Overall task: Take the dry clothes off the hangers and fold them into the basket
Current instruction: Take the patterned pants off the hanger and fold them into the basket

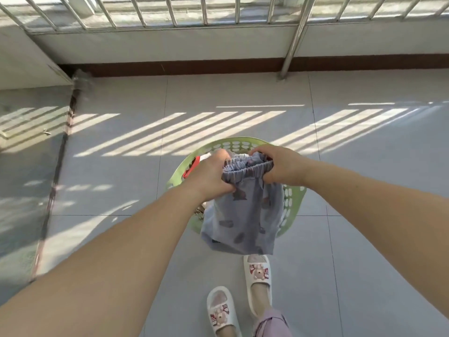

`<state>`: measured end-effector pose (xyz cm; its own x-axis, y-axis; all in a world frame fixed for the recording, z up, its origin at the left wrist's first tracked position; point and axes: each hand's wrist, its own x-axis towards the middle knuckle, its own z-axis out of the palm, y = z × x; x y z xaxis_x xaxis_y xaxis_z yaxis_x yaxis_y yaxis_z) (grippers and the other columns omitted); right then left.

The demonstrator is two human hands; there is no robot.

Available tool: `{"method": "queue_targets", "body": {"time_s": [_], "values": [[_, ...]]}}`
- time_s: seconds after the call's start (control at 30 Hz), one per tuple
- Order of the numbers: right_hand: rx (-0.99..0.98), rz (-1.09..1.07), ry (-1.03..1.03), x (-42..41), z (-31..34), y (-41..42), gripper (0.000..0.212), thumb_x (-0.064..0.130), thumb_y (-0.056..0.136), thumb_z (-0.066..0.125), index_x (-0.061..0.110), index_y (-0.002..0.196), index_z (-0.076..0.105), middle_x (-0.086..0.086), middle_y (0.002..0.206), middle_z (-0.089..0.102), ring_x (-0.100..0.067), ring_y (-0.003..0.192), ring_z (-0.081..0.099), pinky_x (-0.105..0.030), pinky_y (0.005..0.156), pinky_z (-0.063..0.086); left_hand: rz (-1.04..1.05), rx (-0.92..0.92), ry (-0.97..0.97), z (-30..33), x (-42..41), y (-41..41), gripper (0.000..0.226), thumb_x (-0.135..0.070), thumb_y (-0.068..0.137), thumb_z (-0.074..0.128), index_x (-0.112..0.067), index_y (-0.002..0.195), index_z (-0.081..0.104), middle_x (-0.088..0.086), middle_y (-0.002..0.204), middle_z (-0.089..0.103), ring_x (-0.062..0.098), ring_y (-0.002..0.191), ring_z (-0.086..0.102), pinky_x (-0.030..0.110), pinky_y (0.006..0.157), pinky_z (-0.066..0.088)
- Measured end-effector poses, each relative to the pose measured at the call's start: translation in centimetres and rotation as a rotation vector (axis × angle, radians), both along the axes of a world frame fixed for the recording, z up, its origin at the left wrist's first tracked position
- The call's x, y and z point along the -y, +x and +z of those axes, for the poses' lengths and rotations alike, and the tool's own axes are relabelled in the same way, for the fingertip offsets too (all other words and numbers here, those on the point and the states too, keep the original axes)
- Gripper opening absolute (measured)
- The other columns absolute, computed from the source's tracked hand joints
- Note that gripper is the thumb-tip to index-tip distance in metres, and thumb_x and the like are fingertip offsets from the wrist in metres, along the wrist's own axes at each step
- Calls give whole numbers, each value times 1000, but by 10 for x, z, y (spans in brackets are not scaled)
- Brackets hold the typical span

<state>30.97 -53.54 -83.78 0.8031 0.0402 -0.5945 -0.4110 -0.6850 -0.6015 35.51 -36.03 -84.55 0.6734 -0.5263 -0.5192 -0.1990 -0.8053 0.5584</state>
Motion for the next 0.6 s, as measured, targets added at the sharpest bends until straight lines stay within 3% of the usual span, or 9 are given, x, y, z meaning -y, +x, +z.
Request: {"method": "queue_targets", "body": {"time_s": [0.17, 0.27, 0.37, 0.5, 0.6], "values": [[32, 15, -99, 21, -61, 39, 53, 2, 79, 60, 9, 129, 45, -15, 124, 56, -29, 107, 53, -34, 87, 44, 125, -4, 14, -58, 27, 36, 71, -18, 72, 75, -19, 131, 36, 9, 114, 55, 26, 95, 53, 30, 74, 41], [36, 71, -265, 28, -109, 44, 74, 9, 84, 60, 15, 146, 21, -10, 145, 35, -29, 130, 39, -37, 102, 37, 177, 3, 15, -96, 33, 38, 93, -16, 74, 76, -20, 146, 16, 7, 142, 36, 24, 125, 40, 29, 94, 36], [160, 184, -498, 24, -147, 32, 68, 12, 83, 59, 19, 143, 26, -6, 142, 33, -28, 130, 36, -42, 103, 38, 130, 32, 33, -132, 34, 20, 82, -8, 83, 65, -16, 147, 13, 8, 149, 20, 14, 130, 31, 12, 97, 32], [220, 373, -516, 7, -180, 10, 62, 18, 83, 60, 23, 139, 33, -4, 147, 26, -24, 134, 29, -37, 104, 31, -18, 30, 215, -181, 28, -13, 89, -13, 82, 66, -19, 148, 7, 8, 156, 0, 26, 142, 15, 35, 108, 28], [78, 448, -526, 0, -205, 0, 77, 36, 84, 60, 27, 147, 15, -8, 156, 3, -28, 144, 4, -42, 113, 15, -216, 28, 308, -208, 25, -29, 101, -30, 78, 71, -21, 148, -2, 8, 155, -10, 27, 145, -5, 41, 116, 16]]}}
